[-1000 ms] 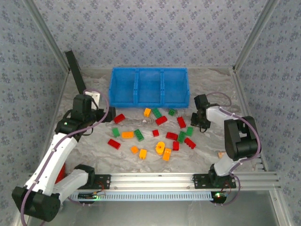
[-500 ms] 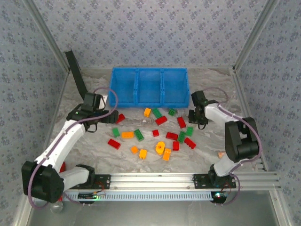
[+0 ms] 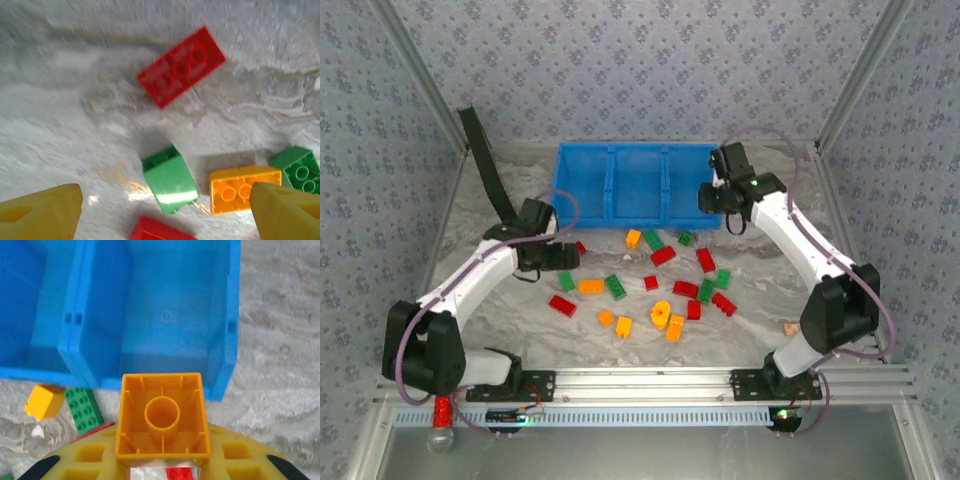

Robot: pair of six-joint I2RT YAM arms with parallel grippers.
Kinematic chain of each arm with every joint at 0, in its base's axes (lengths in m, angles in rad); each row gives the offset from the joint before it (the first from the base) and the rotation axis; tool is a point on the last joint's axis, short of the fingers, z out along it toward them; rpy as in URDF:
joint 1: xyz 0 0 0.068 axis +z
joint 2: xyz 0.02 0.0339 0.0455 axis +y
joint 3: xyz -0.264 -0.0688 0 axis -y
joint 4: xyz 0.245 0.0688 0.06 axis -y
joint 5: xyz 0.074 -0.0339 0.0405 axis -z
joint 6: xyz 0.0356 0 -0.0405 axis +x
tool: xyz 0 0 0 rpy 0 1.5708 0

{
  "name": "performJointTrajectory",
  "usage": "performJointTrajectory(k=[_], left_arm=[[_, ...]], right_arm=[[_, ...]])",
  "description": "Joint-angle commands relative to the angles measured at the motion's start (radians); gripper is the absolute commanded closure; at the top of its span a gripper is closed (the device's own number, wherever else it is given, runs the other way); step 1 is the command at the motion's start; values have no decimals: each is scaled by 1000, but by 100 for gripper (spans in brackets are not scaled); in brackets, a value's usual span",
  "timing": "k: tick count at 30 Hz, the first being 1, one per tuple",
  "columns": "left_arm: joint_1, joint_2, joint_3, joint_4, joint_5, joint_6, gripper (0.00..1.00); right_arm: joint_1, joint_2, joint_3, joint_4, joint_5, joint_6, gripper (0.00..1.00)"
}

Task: Sort the legos into containers by color
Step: Place the lego in the container.

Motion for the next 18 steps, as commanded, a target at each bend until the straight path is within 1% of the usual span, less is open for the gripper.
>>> performJointTrajectory(k=[1, 2, 5, 12, 18], left_arm=[[-40, -9, -35, -5, 31, -177, 14], [-49, -8, -46, 24, 29, -195, 14], [-66, -20, -78, 31, 10, -246, 14], [-66, -43, -132, 75, 2, -302, 15], [-66, 7, -156, 145, 17, -326, 17]], right_arm=[[0, 100, 83, -18, 13, -39, 74], [0, 126, 106, -14, 9, -44, 74], [1, 206, 176, -6, 4, -63, 74], [-1, 363, 308, -24, 10, -63, 75], [-10, 457, 347, -36, 6, -50, 73]])
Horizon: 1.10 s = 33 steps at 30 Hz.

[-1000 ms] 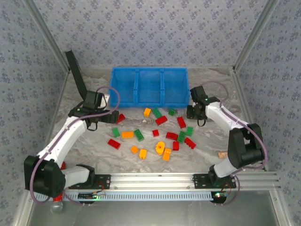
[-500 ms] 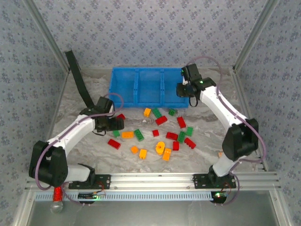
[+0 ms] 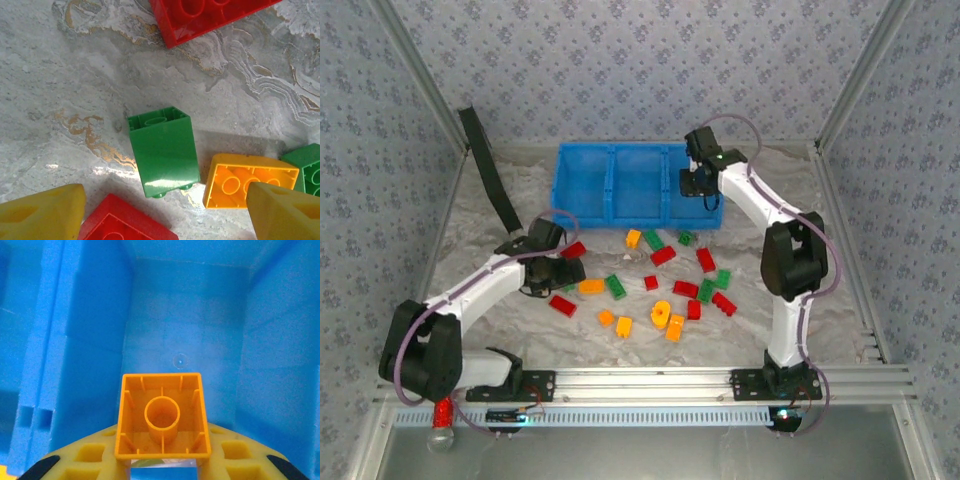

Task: Sort the legos into containers by color
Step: Place the lego in the container.

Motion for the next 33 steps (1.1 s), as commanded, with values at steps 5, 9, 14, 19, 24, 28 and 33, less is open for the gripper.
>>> performJointTrajectory(k=[5, 9, 14, 19, 24, 28, 33], left_arm=[[-3, 70, 9, 77, -7, -24, 20], [-3, 117, 29, 77, -13, -9, 27], [-5, 151, 15, 86, -15, -7, 34], [-5, 161, -3, 100, -24, -12, 49], [-5, 163, -4, 94, -38, 4, 60], [-5, 156, 16, 69, -57, 26, 69], [-4, 125, 112, -6, -92, 75, 74]], right_arm=[[-11, 77, 9, -12, 14, 18, 70], [-10, 82, -4, -5, 19, 35, 67], [-8, 64, -11, -8, 14, 33, 62], [-3, 37, -13, -23, 12, 27, 55], [-3, 3, -23, -31, 6, 25, 51], [3, -42, -41, -39, 4, 25, 50], [21, -180, -145, -60, 25, 13, 48]])
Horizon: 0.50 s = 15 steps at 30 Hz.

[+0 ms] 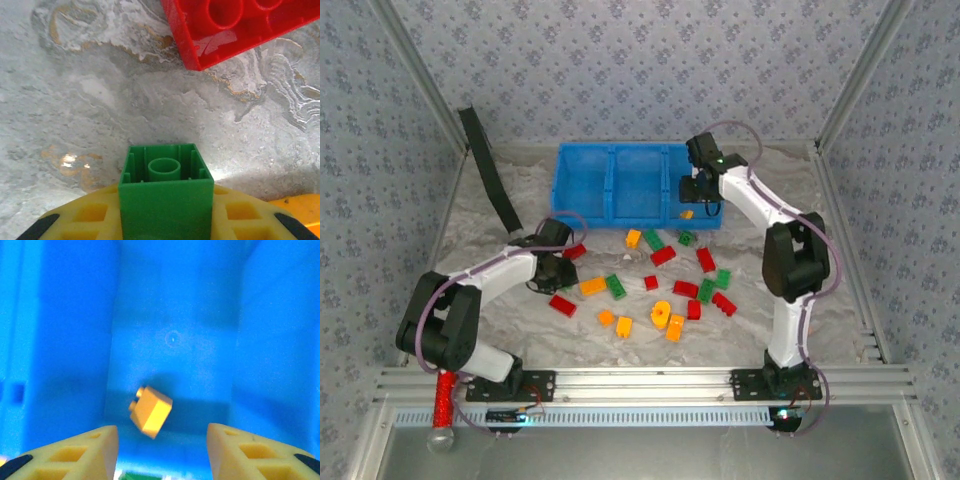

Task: Sort the legos into containers by color
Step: Place the lego in the container.

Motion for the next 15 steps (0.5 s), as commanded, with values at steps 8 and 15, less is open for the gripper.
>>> performJointTrajectory(k=[8, 15], left_arm=[[-5, -21, 328, -166, -84, 145, 76], [-5, 122, 578, -170, -130, 223, 77]], right_arm=[[42, -416, -364, -100, 45, 45, 43], [87, -663, -641, -179, -14, 203, 36]])
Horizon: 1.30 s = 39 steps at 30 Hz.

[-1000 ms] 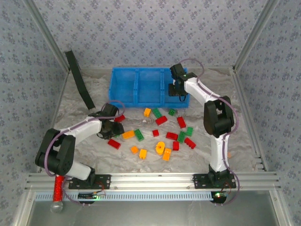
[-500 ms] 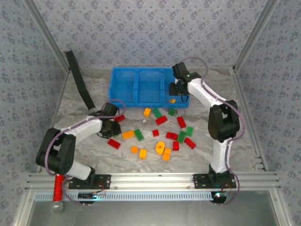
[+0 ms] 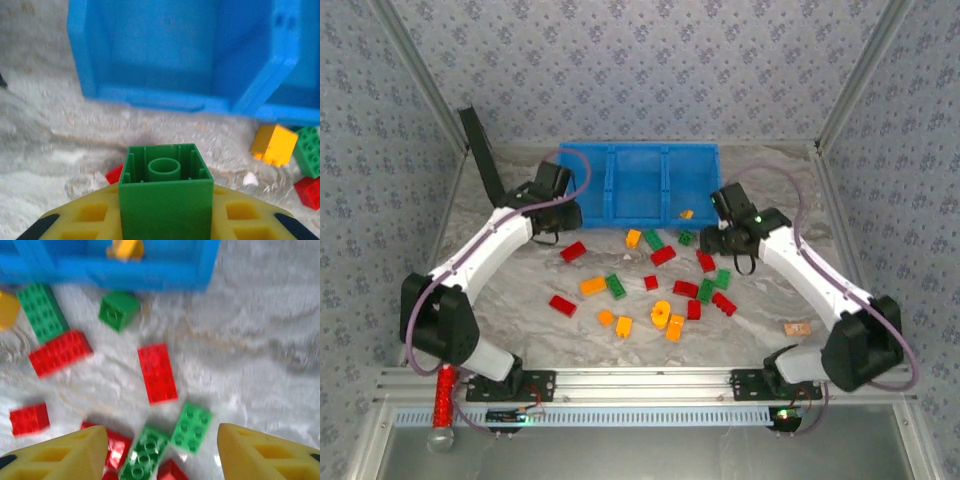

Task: Sort the legos into containers by color
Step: Place the lego in the container.

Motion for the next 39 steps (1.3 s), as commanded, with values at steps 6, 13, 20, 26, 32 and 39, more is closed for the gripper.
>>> performJointTrajectory(k=[6, 13, 20, 26, 32, 39], left_arm=[[-2, 253, 263, -14, -58, 112, 77], [27, 503, 469, -24, -38, 148, 79], [54, 684, 574, -19, 7, 133, 81], [57, 761, 615, -36, 38, 126, 76], [59, 755, 592, -28, 43, 123, 60], [60, 720, 584, -32, 56, 128, 48]], right_arm=[[58, -197, -265, -19, -82, 191, 33], [88, -200, -341, -15, -32, 195, 32], [115, -178, -403, 44, -60, 225, 31], [130, -170, -431, 49, -45, 232, 31], [131, -152, -469, 78, -34, 238, 32], [127, -115, -481, 91, -13, 231, 39]])
